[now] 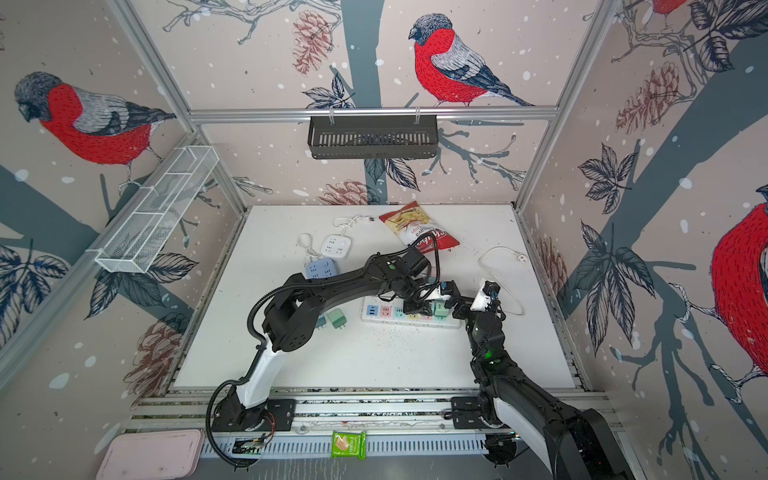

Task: Insert the plug
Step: 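Lower the teal adapter with the left gripper into the pink socket, then open the left gripper and lift it off the plugged teal adapter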

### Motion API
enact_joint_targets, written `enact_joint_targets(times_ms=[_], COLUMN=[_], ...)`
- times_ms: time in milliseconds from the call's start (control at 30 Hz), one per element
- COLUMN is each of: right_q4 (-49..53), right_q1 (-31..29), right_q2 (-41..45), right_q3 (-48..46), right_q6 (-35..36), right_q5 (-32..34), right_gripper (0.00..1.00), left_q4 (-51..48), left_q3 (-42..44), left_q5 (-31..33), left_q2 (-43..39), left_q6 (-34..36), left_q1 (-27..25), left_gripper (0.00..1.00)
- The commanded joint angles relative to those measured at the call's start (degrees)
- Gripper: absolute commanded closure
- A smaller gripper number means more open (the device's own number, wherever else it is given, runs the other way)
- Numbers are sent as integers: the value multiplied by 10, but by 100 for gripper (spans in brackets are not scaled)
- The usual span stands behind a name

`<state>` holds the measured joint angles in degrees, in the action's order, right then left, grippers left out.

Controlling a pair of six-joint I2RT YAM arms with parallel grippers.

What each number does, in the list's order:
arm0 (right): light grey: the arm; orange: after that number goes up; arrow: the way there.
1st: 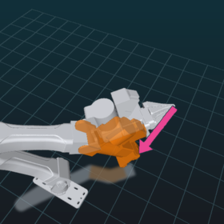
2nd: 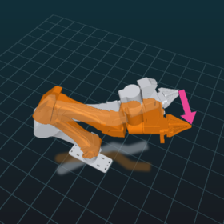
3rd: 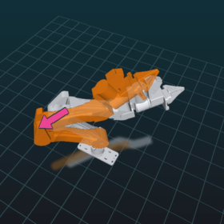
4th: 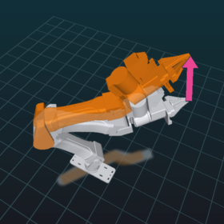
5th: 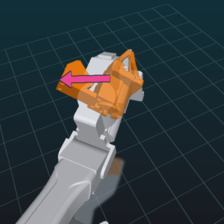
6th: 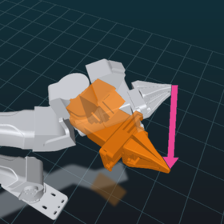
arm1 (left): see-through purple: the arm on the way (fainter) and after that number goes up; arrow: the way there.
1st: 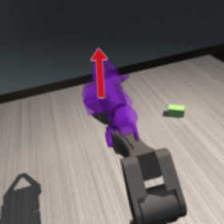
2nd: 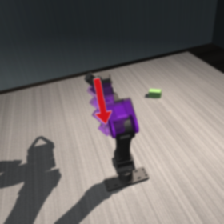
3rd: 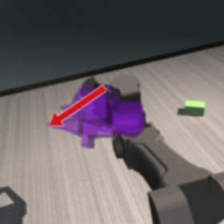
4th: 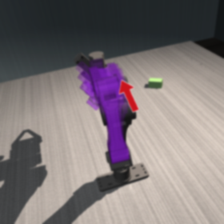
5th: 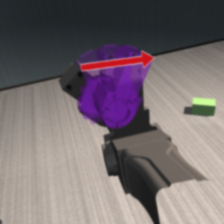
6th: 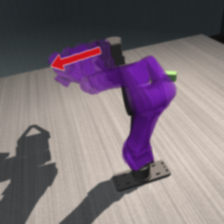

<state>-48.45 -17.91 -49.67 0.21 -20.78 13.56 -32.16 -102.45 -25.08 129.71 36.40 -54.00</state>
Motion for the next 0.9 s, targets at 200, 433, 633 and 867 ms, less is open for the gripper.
enact_joint_targets(times_ms=[200,433,633,867], right_q4=[-52,-53,-52,-55], right_q1=[-2,-3,-3,-2], right_q2=[4,4,3,0], right_q3=[-5,-5,-5,-4], right_q6=[1,1,1,1], right_q5=[-37,-37,-37,-33], right_gripper=[0,0,0,0], left_q4=[-76,-29,10,110], left_q3=[17,57,85,150], left_q5=[35,28,21,41], left_q2=[2,-34,-77,-169], left_q6=[19,10,8,-35], left_q1=[-4,-4,-4,-2], left_gripper=[78,5,2,2])
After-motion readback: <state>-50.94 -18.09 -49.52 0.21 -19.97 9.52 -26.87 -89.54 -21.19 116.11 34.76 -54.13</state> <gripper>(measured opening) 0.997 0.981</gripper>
